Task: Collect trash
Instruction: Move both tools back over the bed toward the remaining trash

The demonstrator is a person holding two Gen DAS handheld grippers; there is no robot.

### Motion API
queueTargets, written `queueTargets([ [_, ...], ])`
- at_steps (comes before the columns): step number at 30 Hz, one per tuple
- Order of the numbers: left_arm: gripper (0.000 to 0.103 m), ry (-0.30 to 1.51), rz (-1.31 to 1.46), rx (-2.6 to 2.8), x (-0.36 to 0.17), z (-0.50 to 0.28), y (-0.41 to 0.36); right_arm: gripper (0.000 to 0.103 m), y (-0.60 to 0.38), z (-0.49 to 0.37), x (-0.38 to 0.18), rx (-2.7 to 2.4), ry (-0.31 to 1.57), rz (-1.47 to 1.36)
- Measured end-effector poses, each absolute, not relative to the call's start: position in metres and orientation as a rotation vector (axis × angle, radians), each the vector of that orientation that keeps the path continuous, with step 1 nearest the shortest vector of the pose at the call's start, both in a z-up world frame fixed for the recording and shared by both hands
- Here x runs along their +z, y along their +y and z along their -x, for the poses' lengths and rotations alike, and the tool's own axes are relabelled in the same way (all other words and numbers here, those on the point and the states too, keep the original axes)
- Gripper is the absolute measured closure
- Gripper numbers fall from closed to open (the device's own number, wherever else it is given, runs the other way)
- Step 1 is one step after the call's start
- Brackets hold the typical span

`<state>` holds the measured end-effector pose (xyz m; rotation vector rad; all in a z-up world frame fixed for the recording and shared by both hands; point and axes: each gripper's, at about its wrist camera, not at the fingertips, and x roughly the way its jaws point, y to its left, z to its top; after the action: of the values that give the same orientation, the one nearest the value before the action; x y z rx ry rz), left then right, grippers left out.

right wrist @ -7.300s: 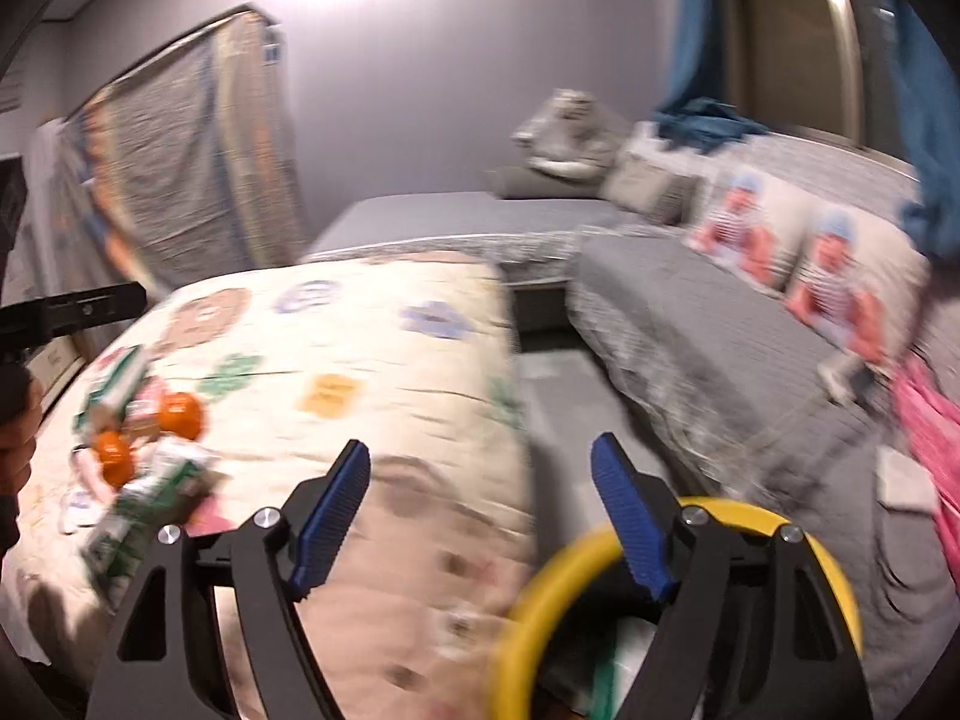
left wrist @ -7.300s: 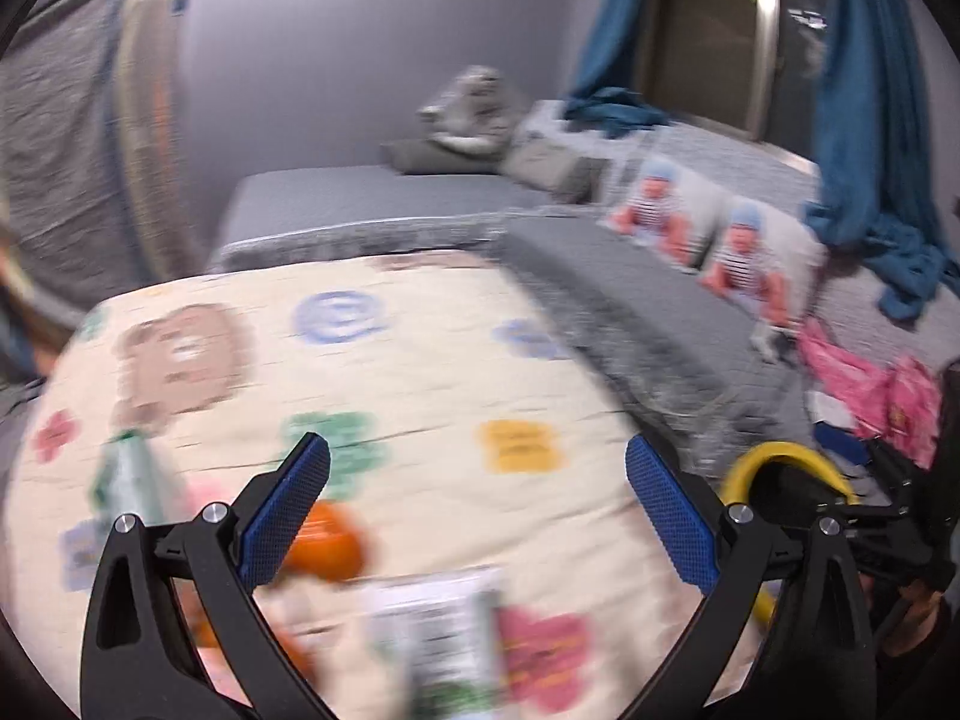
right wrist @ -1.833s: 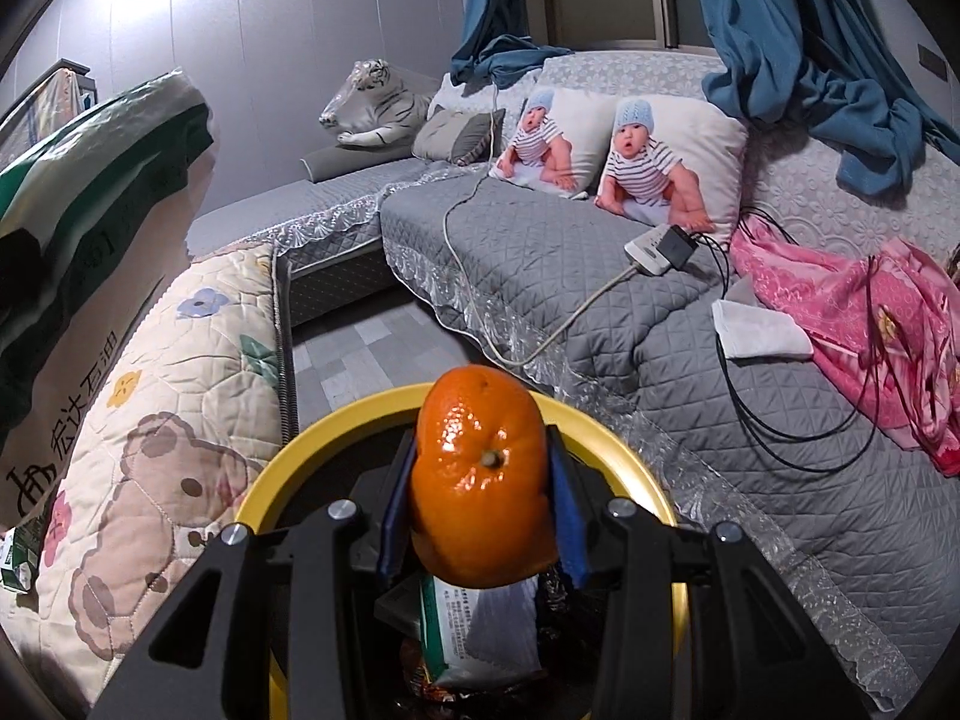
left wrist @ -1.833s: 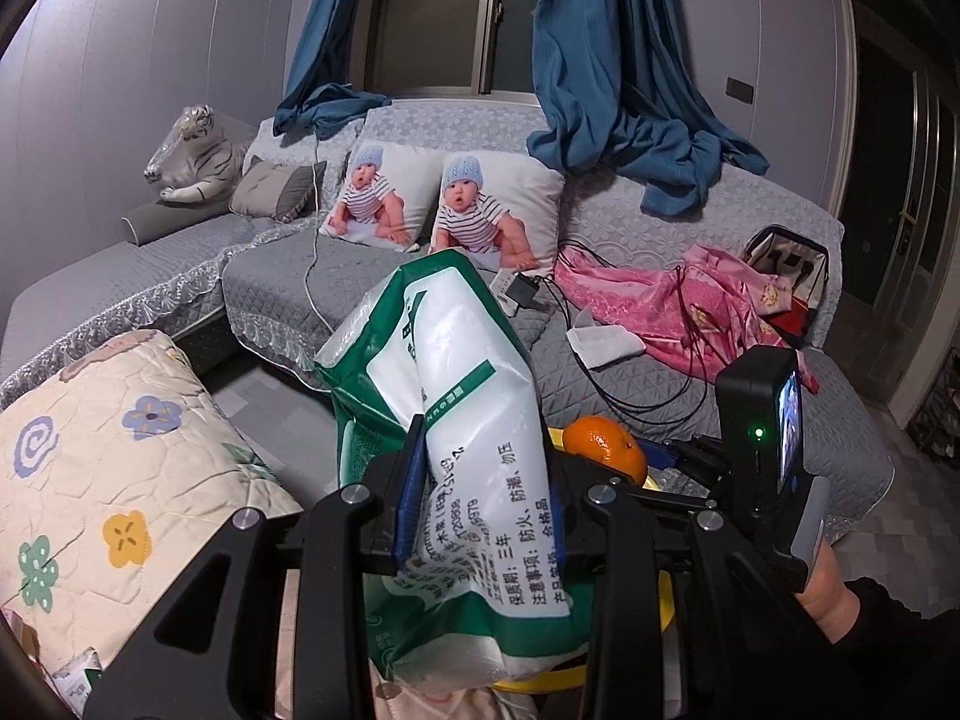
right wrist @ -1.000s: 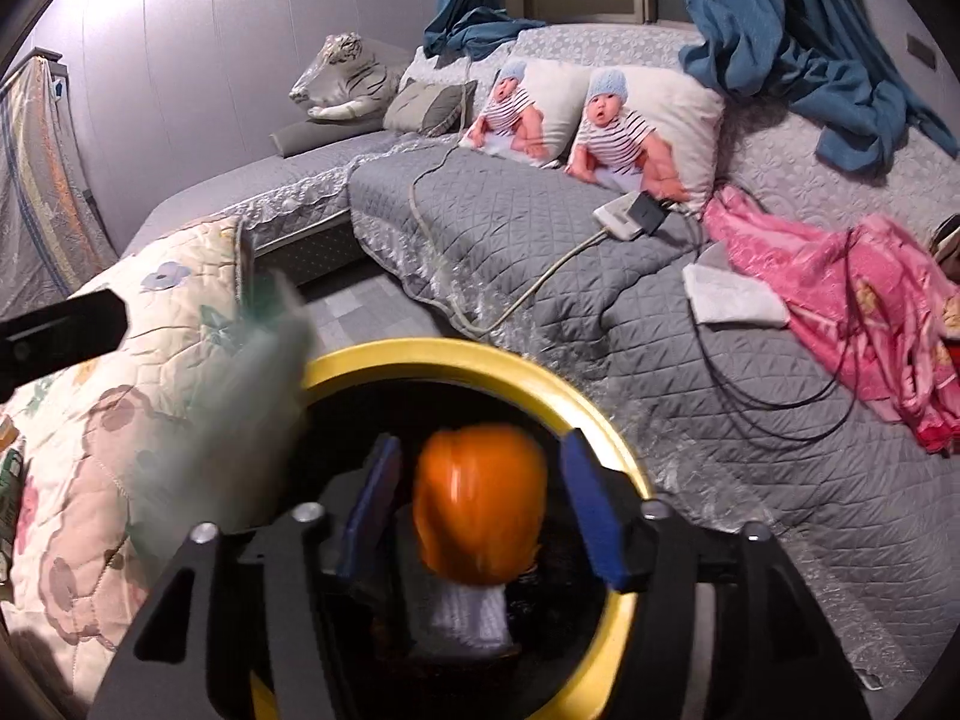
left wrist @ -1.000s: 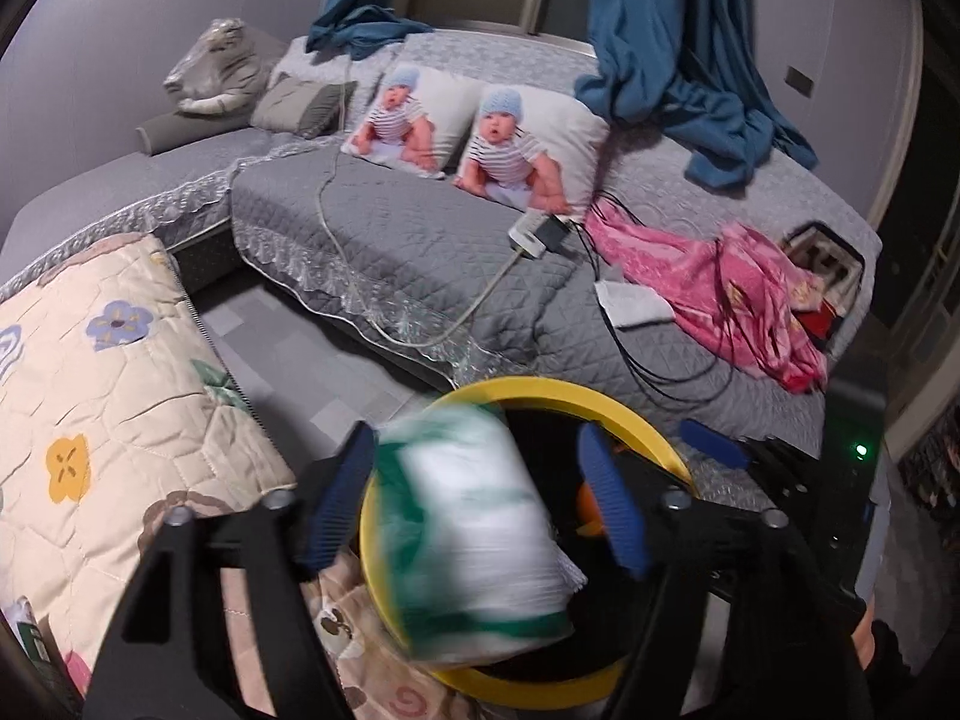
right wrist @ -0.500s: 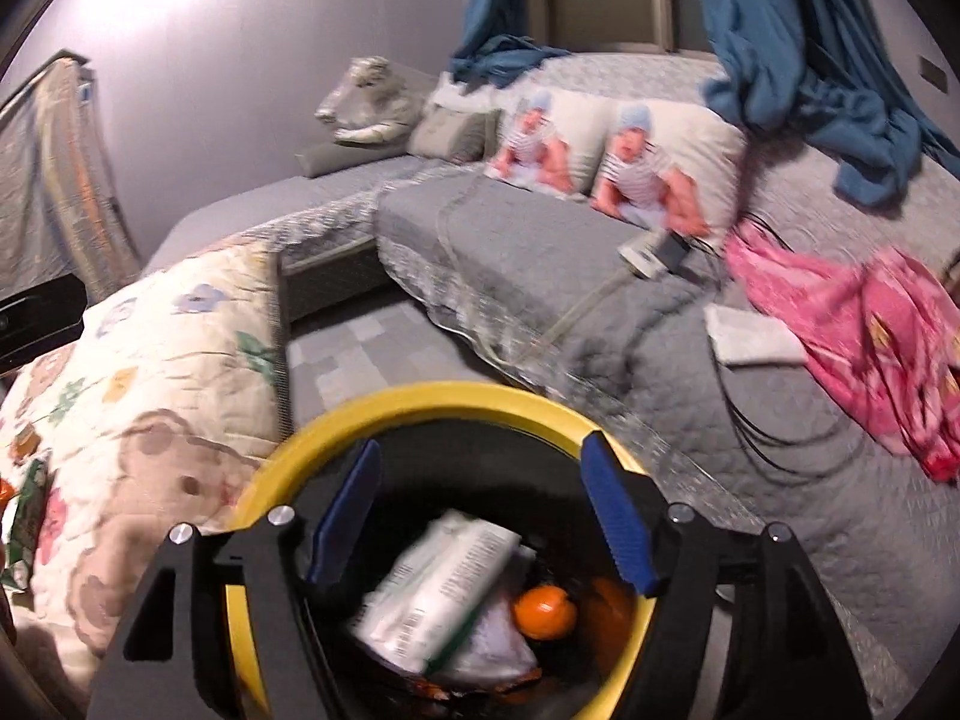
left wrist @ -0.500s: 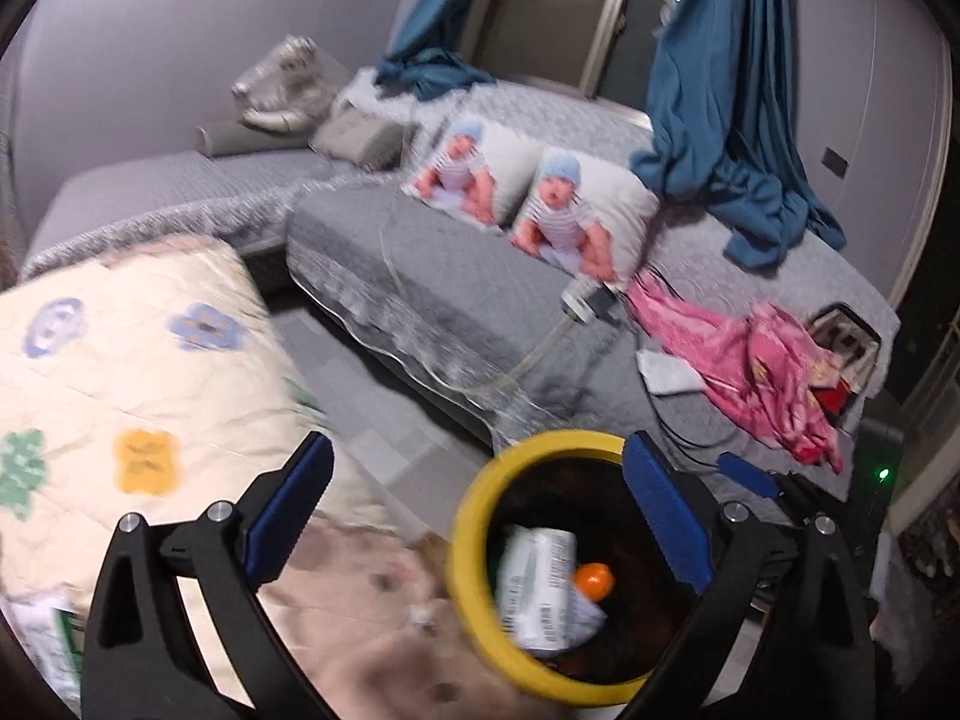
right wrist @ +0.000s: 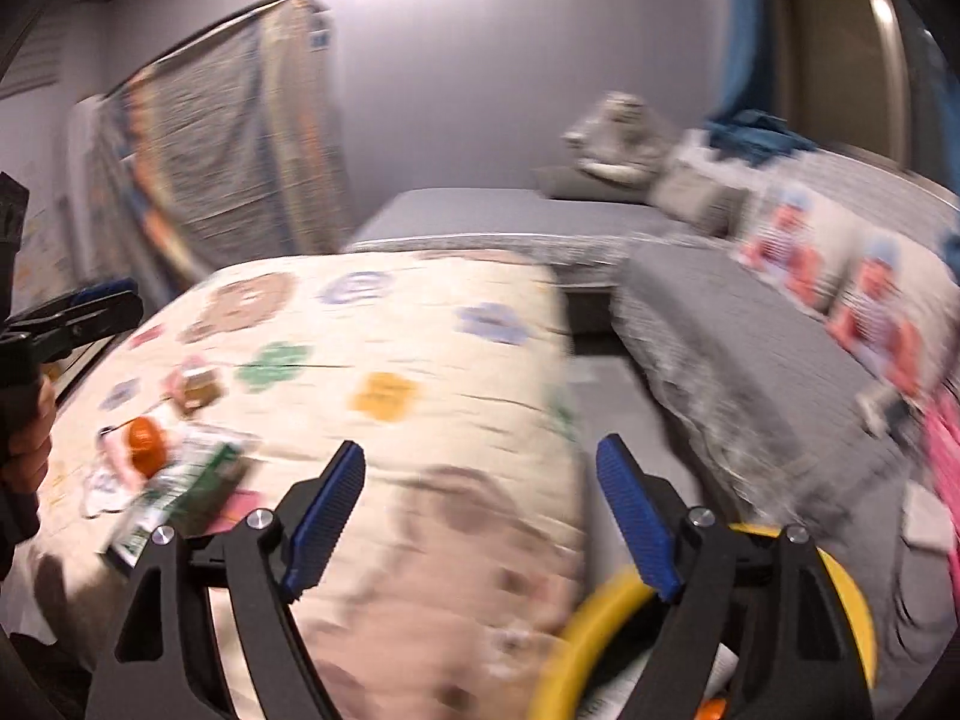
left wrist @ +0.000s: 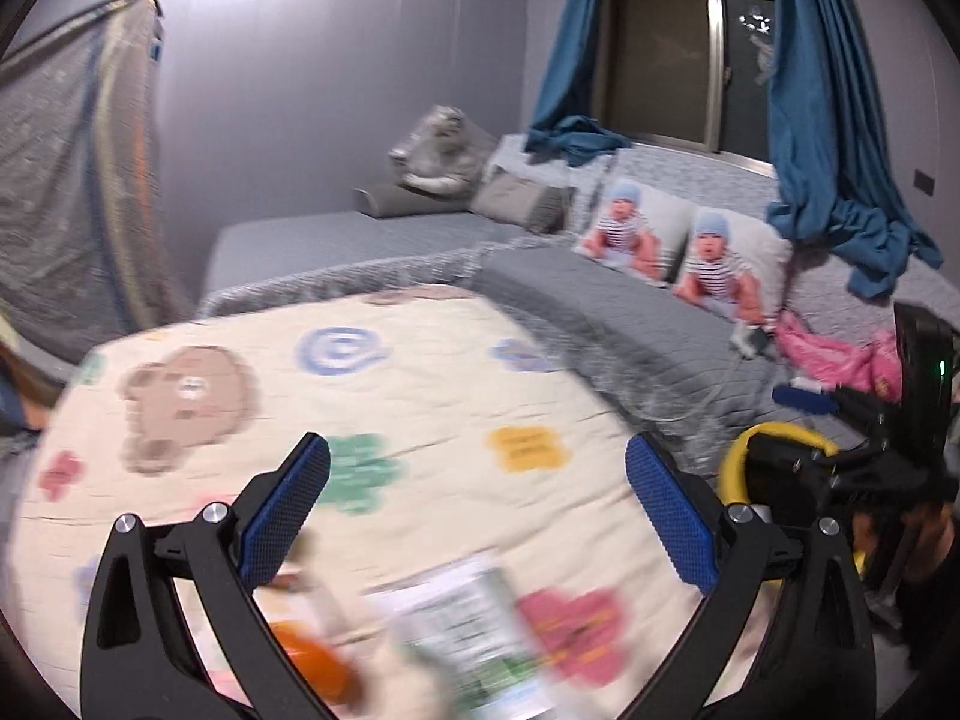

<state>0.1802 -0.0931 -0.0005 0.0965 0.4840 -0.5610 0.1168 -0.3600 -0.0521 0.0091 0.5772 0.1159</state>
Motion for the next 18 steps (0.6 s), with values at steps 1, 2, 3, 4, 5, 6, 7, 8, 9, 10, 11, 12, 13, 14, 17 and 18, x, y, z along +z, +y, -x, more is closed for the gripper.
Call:
queueTargets([
  [1, 0.009, 0.472, -0.103, -0.538, -0.001, -0.179, -0.073, 0.027, -0.350, -0.123, -0.051, 0.144, 0.578, -0.001],
  [2, 0.009, 0.466, -0.105, -0.525, -0.002, -0.178, -0.059, 0.027, -0.337, -0.131, -0.050, 0.177, 0.580, 0.007],
  [3, 0.009, 0.461, -0.106, -0.509, -0.003, -0.177, -0.042, 0.026, -0.326, -0.137, -0.049, 0.201, 0.581, 0.014],
  [4, 0.009, 0.458, -0.106, -0.503, -0.005, -0.177, -0.028, 0.026, -0.315, -0.141, -0.050, 0.222, 0.584, 0.022],
  [5, 0.009, 0.457, -0.108, -0.499, -0.007, -0.177, -0.019, 0.026, -0.300, -0.148, -0.049, 0.251, 0.590, 0.034],
  [6, 0.009, 0.456, -0.113, -0.493, -0.009, -0.176, -0.009, 0.026, -0.291, -0.153, -0.050, 0.268, 0.594, 0.041],
  [7, 0.009, 0.462, -0.118, -0.499, -0.014, -0.175, 0.002, 0.026, -0.280, -0.159, -0.050, 0.291, 0.601, 0.051],
  [8, 0.009, 0.475, -0.125, -0.517, -0.020, -0.175, 0.011, 0.026, -0.268, -0.163, -0.051, 0.315, 0.608, 0.061],
  [9, 0.009, 0.485, -0.133, -0.533, -0.025, -0.175, 0.018, 0.026, -0.258, -0.168, -0.052, 0.339, 0.615, 0.074],
  [10, 0.009, 0.503, -0.151, -0.565, -0.033, -0.173, 0.025, 0.026, -0.249, -0.173, -0.053, 0.361, 0.624, 0.088],
  [11, 0.009, 0.513, -0.168, -0.584, -0.040, -0.170, 0.029, 0.026, -0.241, -0.177, -0.054, 0.379, 0.633, 0.101],
  [12, 0.009, 0.525, -0.185, -0.605, -0.046, -0.169, 0.033, 0.026, -0.233, -0.181, -0.055, 0.401, 0.641, 0.114],
  [13, 0.009, 0.541, -0.209, -0.629, -0.053, -0.169, 0.038, 0.026, -0.222, -0.188, -0.056, 0.428, 0.650, 0.129],
  [14, 0.009, 0.550, -0.227, -0.647, -0.060, -0.168, 0.041, 0.026, -0.214, -0.192, -0.058, 0.445, 0.655, 0.139],
  [17, 0.009, 0.577, -0.247, -0.705, -0.074, -0.168, 0.049, 0.026, -0.188, -0.208, -0.060, 0.496, 0.670, 0.187],
  [18, 0.009, 0.588, -0.247, -0.724, -0.078, -0.170, 0.052, 0.026, -0.182, -0.212, -0.060, 0.505, 0.673, 0.203],
])
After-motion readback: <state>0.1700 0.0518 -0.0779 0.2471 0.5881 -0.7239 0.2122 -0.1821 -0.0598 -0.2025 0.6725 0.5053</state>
